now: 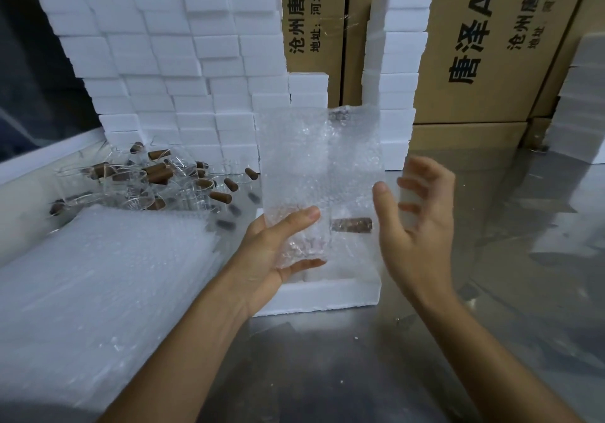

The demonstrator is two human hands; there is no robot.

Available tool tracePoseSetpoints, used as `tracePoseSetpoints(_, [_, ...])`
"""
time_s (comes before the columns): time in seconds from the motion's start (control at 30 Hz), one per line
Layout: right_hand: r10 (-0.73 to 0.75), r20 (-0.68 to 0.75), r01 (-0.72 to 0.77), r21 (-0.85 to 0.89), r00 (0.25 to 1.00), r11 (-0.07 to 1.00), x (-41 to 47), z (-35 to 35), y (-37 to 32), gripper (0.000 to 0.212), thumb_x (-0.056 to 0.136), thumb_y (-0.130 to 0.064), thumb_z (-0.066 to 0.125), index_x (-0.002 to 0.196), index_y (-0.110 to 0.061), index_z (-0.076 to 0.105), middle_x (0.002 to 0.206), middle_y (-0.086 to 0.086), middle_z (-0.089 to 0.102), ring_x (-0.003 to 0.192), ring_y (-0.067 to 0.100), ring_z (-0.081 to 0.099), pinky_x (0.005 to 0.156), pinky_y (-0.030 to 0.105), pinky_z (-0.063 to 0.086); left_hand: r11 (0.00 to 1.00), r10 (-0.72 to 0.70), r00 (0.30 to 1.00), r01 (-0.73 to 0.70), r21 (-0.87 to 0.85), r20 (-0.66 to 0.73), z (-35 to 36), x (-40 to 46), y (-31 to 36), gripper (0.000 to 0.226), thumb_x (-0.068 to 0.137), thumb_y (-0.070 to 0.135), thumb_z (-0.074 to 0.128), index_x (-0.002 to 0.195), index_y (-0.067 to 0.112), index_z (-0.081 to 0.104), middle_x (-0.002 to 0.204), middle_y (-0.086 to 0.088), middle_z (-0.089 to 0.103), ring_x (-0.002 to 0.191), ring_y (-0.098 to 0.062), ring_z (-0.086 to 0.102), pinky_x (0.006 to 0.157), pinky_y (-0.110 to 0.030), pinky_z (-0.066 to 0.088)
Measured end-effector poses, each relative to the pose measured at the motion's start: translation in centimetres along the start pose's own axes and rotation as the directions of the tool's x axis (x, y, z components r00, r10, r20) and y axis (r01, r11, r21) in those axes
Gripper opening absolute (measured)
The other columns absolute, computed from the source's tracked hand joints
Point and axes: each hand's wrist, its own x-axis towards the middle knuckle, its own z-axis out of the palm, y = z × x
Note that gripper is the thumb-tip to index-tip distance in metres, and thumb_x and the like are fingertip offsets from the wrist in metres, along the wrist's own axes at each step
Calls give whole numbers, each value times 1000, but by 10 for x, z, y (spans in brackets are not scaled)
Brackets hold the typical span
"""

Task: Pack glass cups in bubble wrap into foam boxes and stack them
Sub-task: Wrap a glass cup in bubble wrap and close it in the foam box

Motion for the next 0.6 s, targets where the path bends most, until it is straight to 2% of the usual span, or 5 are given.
tracePoseSetpoints(0.13, [-208, 259, 259, -183, 943, 948, -1, -3, 4, 47, 96, -47, 50, 137, -24, 54, 140, -14, 48, 132, 2, 42, 108, 24, 32, 999, -35, 998, 34, 25, 52, -3, -2, 1, 94, 49, 27, 92, 135, 14, 54, 131, -11, 63, 120, -33, 60, 73, -45, 58])
tracePoseSetpoints(0.33, [-93, 393, 138, -88, 915, 986, -7, 0, 4, 52, 96, -56, 42, 133, -24, 59, 91, -27, 69, 88, -2, 69, 80, 25, 54, 998, -26, 984, 16, 60, 176, -6, -3, 1, 59, 57, 27, 85, 115, 19, 72, 121, -10, 70, 115, -29, 65, 77, -43, 58])
tracePoseSetpoints(0.47, [-10, 378, 20, -22, 926, 1000, -9, 3, 3, 29, 95, -55, 46, 88, -38, 68, 69, -17, 65, 66, 2, 63, 60, 21, 49, 999, -4, 974, -7, 48, 228, -3, -5, 0, 56, 62, 23, 82, 117, 18, 71, 123, -12, 68, 117, -31, 64, 83, -42, 57])
tracePoseSetpoints(0.53, [-4, 384, 15, -26, 923, 1000, -10, 5, 2, 42, 97, -51, 46, 57, -39, 46, 52, -14, 44, 51, 3, 44, 53, 16, 32, 1000, 27, 965, -29, 5, 262, -1, -5, -1, 54, 65, 17, 81, 118, 16, 71, 123, -16, 67, 115, -32, 65, 82, -42, 58])
tracePoseSetpoints(0.6, [26, 377, -16, -28, 926, 999, -10, 6, 1, 53, 98, -49, 50, 49, -33, 38, 47, -12, 33, 47, 5, 34, 50, 14, 25, 998, 59, 956, -53, -28, 287, 1, -6, -1, 44, 68, 9, 79, 111, 18, 74, 116, -14, 71, 108, -29, 69, 76, -38, 59])
